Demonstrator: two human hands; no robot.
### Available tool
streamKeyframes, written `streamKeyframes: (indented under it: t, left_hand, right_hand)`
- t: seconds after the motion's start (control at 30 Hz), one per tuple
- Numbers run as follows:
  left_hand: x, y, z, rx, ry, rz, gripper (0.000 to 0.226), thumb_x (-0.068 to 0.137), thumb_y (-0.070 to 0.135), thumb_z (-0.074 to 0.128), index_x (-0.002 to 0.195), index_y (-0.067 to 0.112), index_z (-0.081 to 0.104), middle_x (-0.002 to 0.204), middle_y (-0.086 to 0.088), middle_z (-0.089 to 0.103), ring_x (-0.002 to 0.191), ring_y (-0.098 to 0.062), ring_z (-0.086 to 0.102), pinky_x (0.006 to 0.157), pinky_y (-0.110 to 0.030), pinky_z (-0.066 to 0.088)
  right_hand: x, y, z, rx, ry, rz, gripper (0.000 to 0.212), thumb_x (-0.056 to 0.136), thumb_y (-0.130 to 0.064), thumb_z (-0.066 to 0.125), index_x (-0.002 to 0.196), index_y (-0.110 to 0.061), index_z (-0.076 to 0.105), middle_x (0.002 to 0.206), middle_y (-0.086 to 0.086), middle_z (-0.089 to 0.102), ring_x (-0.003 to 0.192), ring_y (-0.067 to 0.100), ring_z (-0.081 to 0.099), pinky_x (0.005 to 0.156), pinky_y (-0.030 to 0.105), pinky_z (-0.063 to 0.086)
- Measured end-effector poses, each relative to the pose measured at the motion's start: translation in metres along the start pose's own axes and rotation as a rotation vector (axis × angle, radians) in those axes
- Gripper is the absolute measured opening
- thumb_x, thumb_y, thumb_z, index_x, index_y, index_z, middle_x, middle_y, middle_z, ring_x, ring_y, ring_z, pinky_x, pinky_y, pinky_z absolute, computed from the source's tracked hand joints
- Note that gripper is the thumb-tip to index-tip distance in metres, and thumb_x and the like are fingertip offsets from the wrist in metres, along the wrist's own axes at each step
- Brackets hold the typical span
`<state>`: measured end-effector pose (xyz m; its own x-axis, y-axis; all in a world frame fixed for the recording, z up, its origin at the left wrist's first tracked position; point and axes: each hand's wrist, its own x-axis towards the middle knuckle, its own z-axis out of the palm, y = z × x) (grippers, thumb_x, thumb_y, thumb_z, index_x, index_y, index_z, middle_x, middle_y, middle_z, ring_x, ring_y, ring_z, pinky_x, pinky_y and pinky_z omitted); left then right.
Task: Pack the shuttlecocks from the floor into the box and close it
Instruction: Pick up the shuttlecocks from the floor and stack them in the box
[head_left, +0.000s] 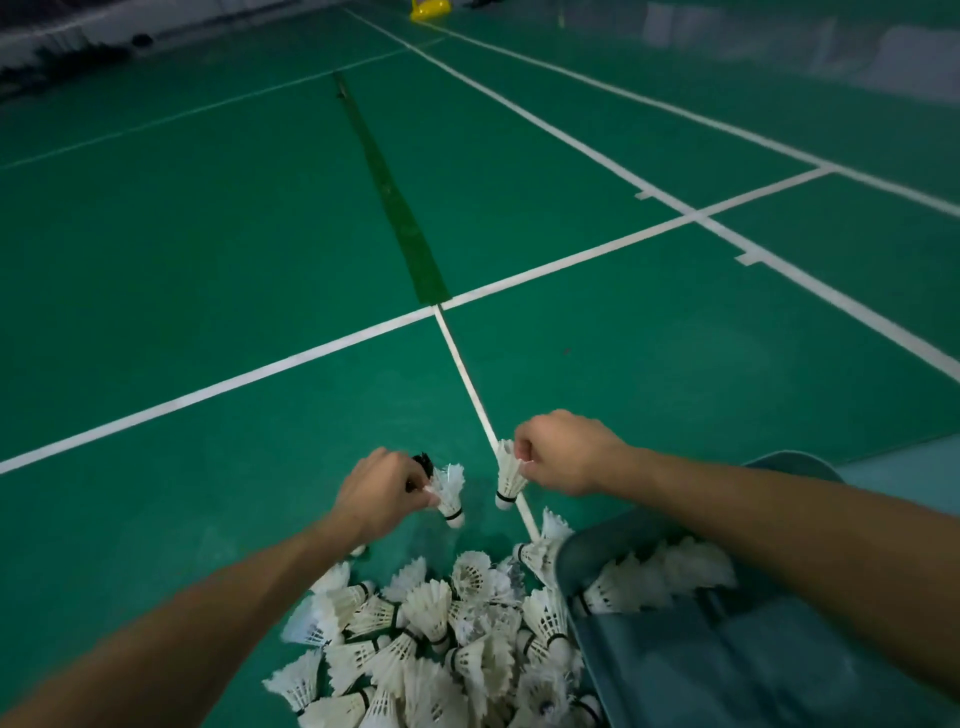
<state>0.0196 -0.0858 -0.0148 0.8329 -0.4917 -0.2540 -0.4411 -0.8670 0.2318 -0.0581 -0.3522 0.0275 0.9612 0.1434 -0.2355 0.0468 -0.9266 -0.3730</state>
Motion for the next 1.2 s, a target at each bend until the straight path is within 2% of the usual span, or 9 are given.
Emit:
streamKeyframes:
  t: [0.23, 0.43, 0.57, 0.67, 0.73, 0.8, 0.97, 1.1, 1.2]
  left_hand:
    - [-0.028, 0.115, -0.101, -0.045, 0.062, 0.305, 0.021, 0.084, 0.049, 0.079, 0.084, 0.03, 0.07, 0.094, 0.012, 0.068, 0.084, -0.001, 0.064, 0.08, -0.029, 0.057]
    - [-0.051, 0.216, -0.094, -0.077, -0.011, 0.518, 0.025, 0.086, 0.048, 0.08, 0.086, 0.024, 0.075, 0.094, 0.01, 0.07, 0.083, -0.007, 0.066, 0.078, -0.034, 0.06]
    - [-0.059, 0.246, -0.038, -0.068, -0.144, 0.571, 0.022, 0.089, 0.045, 0.079, 0.082, 0.025, 0.075, 0.086, 0.007, 0.072, 0.077, -0.018, 0.07, 0.072, -0.044, 0.061]
    - [-0.061, 0.249, 0.009, -0.062, -0.236, 0.537, 0.028, 0.089, 0.044, 0.081, 0.08, 0.018, 0.076, 0.077, 0.002, 0.073, 0.065, -0.013, 0.065, 0.064, -0.039, 0.059]
    - [-0.063, 0.247, 0.034, -0.074, -0.297, 0.519, 0.03, 0.09, 0.042, 0.08, 0.077, 0.016, 0.077, 0.07, 0.001, 0.072, 0.052, -0.007, 0.055, 0.054, -0.032, 0.048]
    - [-0.063, 0.243, 0.055, -0.068, -0.36, 0.494, 0.032, 0.091, 0.042, 0.079, 0.077, 0.012, 0.077, 0.069, -0.004, 0.073, 0.051, -0.008, 0.052, 0.052, -0.028, 0.043]
    - [-0.058, 0.241, 0.081, -0.102, -0.417, 0.435, 0.037, 0.091, 0.043, 0.078, 0.077, 0.01, 0.073, 0.075, -0.012, 0.073, 0.054, -0.013, 0.053, 0.053, -0.032, 0.042]
    - [-0.056, 0.247, 0.086, -0.121, -0.408, 0.423, 0.029, 0.092, 0.04, 0.079, 0.08, 0.014, 0.074, 0.074, -0.002, 0.074, 0.053, -0.007, 0.055, 0.051, -0.027, 0.043]
    - [-0.055, 0.249, 0.083, -0.129, -0.406, 0.418, 0.027, 0.092, 0.04, 0.079, 0.082, 0.015, 0.074, 0.078, -0.002, 0.075, 0.055, -0.008, 0.056, 0.051, -0.026, 0.043]
  right_hand:
    - [-0.093, 0.018, -0.093, -0.108, 0.096, -0.046, 0.008, 0.093, -0.028, 0.061, 0.088, -0.022, 0.06, 0.083, -0.005, 0.063, 0.08, 0.017, 0.06, 0.062, 0.033, 0.046]
    - [-0.166, 0.054, -0.122, -0.092, 0.06, 0.082, 0.006, 0.083, -0.025, 0.064, 0.081, -0.02, 0.062, 0.079, -0.002, 0.065, 0.076, 0.018, 0.062, 0.068, 0.038, 0.055]
    - [-0.191, 0.095, -0.093, -0.093, -0.041, 0.26, 0.007, 0.084, -0.019, 0.062, 0.078, -0.018, 0.06, 0.079, 0.005, 0.066, 0.078, 0.025, 0.065, 0.072, 0.041, 0.057]
    - [-0.195, 0.131, -0.052, -0.047, -0.037, 0.452, 0.013, 0.085, -0.022, 0.062, 0.075, -0.022, 0.055, 0.082, 0.004, 0.063, 0.082, 0.028, 0.065, 0.07, 0.039, 0.056]
    - [-0.195, 0.15, -0.024, -0.027, 0.024, 0.564, 0.007, 0.087, -0.023, 0.063, 0.084, -0.018, 0.061, 0.091, 0.009, 0.067, 0.084, 0.031, 0.067, 0.07, 0.036, 0.055]
    - [-0.192, 0.158, 0.002, -0.042, 0.097, 0.617, 0.007, 0.089, -0.018, 0.061, 0.092, -0.012, 0.064, 0.097, 0.013, 0.069, 0.087, 0.034, 0.068, 0.07, 0.036, 0.052]
    - [-0.19, 0.157, 0.048, -0.14, 0.126, 0.667, 0.014, 0.092, -0.003, 0.056, 0.082, -0.013, 0.051, 0.091, 0.014, 0.067, 0.084, 0.034, 0.067, 0.067, 0.039, 0.051]
    - [-0.178, 0.18, 0.079, 0.057, 0.15, 0.768, 0.021, 0.09, 0.0, 0.059, 0.074, -0.012, 0.057, 0.077, 0.012, 0.066, 0.07, 0.029, 0.065, 0.062, 0.035, 0.052]
    - [-0.167, 0.197, 0.095, 0.278, 0.122, 0.777, 0.017, 0.092, -0.003, 0.065, 0.078, -0.011, 0.071, 0.079, 0.009, 0.071, 0.079, 0.026, 0.07, 0.076, 0.037, 0.06]
